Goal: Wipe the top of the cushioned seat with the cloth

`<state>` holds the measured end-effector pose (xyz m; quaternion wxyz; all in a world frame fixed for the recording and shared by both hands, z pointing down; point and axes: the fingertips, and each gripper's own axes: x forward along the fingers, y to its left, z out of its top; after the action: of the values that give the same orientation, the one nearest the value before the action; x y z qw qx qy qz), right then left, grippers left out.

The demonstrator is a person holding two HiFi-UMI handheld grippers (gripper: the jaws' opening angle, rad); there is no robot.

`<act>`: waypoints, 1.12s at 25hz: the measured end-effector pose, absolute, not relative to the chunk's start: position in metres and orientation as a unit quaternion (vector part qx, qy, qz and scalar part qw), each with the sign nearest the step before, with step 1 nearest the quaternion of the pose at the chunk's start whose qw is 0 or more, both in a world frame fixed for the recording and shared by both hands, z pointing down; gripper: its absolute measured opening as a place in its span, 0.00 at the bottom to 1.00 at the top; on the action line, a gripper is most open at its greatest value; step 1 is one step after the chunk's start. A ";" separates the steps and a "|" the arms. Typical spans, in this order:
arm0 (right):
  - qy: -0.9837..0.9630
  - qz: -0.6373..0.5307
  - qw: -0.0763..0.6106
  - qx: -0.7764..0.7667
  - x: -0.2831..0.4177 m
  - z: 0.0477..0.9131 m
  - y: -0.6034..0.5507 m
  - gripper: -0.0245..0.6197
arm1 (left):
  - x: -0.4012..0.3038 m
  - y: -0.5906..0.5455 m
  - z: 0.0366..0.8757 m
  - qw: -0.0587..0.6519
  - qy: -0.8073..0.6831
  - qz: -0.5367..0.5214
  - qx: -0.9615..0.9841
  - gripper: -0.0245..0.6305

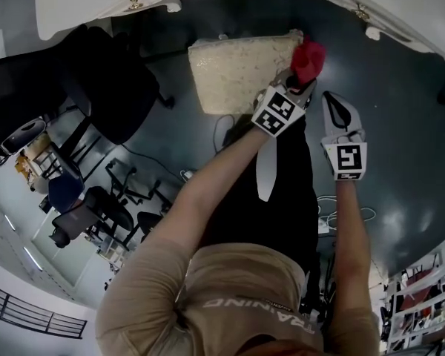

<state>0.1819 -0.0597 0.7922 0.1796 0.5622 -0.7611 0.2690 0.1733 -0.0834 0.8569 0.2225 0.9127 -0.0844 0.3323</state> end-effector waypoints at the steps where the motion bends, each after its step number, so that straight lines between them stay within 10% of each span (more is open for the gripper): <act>1: -0.763 0.267 0.179 0.561 0.177 0.790 -0.061 0.04 | 0.170 -0.083 0.850 0.223 -0.082 0.324 0.916 0.09; 28: -0.844 0.240 0.223 0.425 -0.066 0.770 -0.146 0.04 | -0.233 -0.224 0.795 0.238 -0.394 0.287 0.840 0.09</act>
<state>-0.0661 -0.1457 0.7700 0.2235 0.4247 -0.8438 0.2402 -0.2327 -0.2245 0.7948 0.2382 0.8400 -0.3940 0.2872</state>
